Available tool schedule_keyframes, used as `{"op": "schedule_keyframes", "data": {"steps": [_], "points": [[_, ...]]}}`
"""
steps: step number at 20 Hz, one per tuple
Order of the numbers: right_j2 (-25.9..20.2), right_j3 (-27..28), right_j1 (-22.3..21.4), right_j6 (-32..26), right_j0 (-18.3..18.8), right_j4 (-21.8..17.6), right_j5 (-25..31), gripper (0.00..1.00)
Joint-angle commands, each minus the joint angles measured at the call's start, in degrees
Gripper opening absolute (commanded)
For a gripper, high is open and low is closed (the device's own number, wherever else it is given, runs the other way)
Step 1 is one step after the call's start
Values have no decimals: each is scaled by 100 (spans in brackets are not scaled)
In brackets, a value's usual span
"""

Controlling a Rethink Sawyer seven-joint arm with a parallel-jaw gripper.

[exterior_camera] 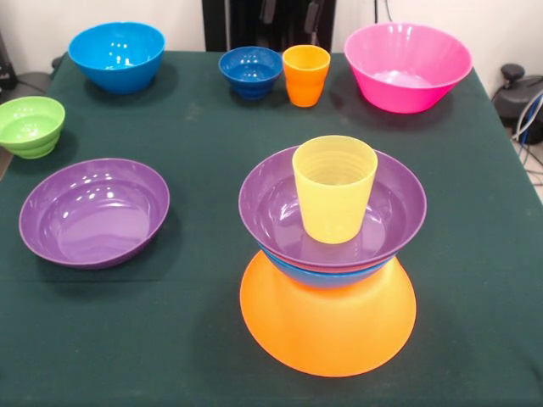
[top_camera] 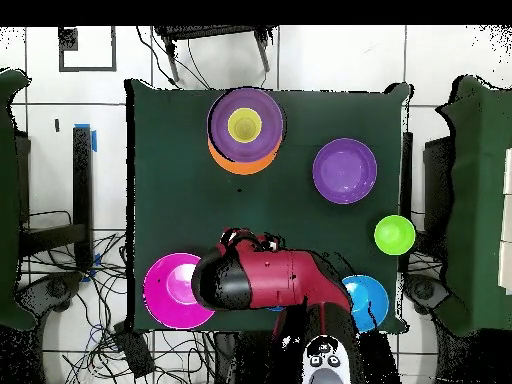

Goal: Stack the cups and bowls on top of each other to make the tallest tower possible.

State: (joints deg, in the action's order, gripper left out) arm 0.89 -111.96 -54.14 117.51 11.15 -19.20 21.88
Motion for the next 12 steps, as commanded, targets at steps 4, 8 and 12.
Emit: {"op": "schedule_keyframes", "data": {"steps": [4,8,12], "points": [[-582,-289,-53,-311,381,-380,-106,100],[-529,-230,113,-90,268,-376,-90,100],[-484,-193,302,128,156,-325,-211,100]]}}
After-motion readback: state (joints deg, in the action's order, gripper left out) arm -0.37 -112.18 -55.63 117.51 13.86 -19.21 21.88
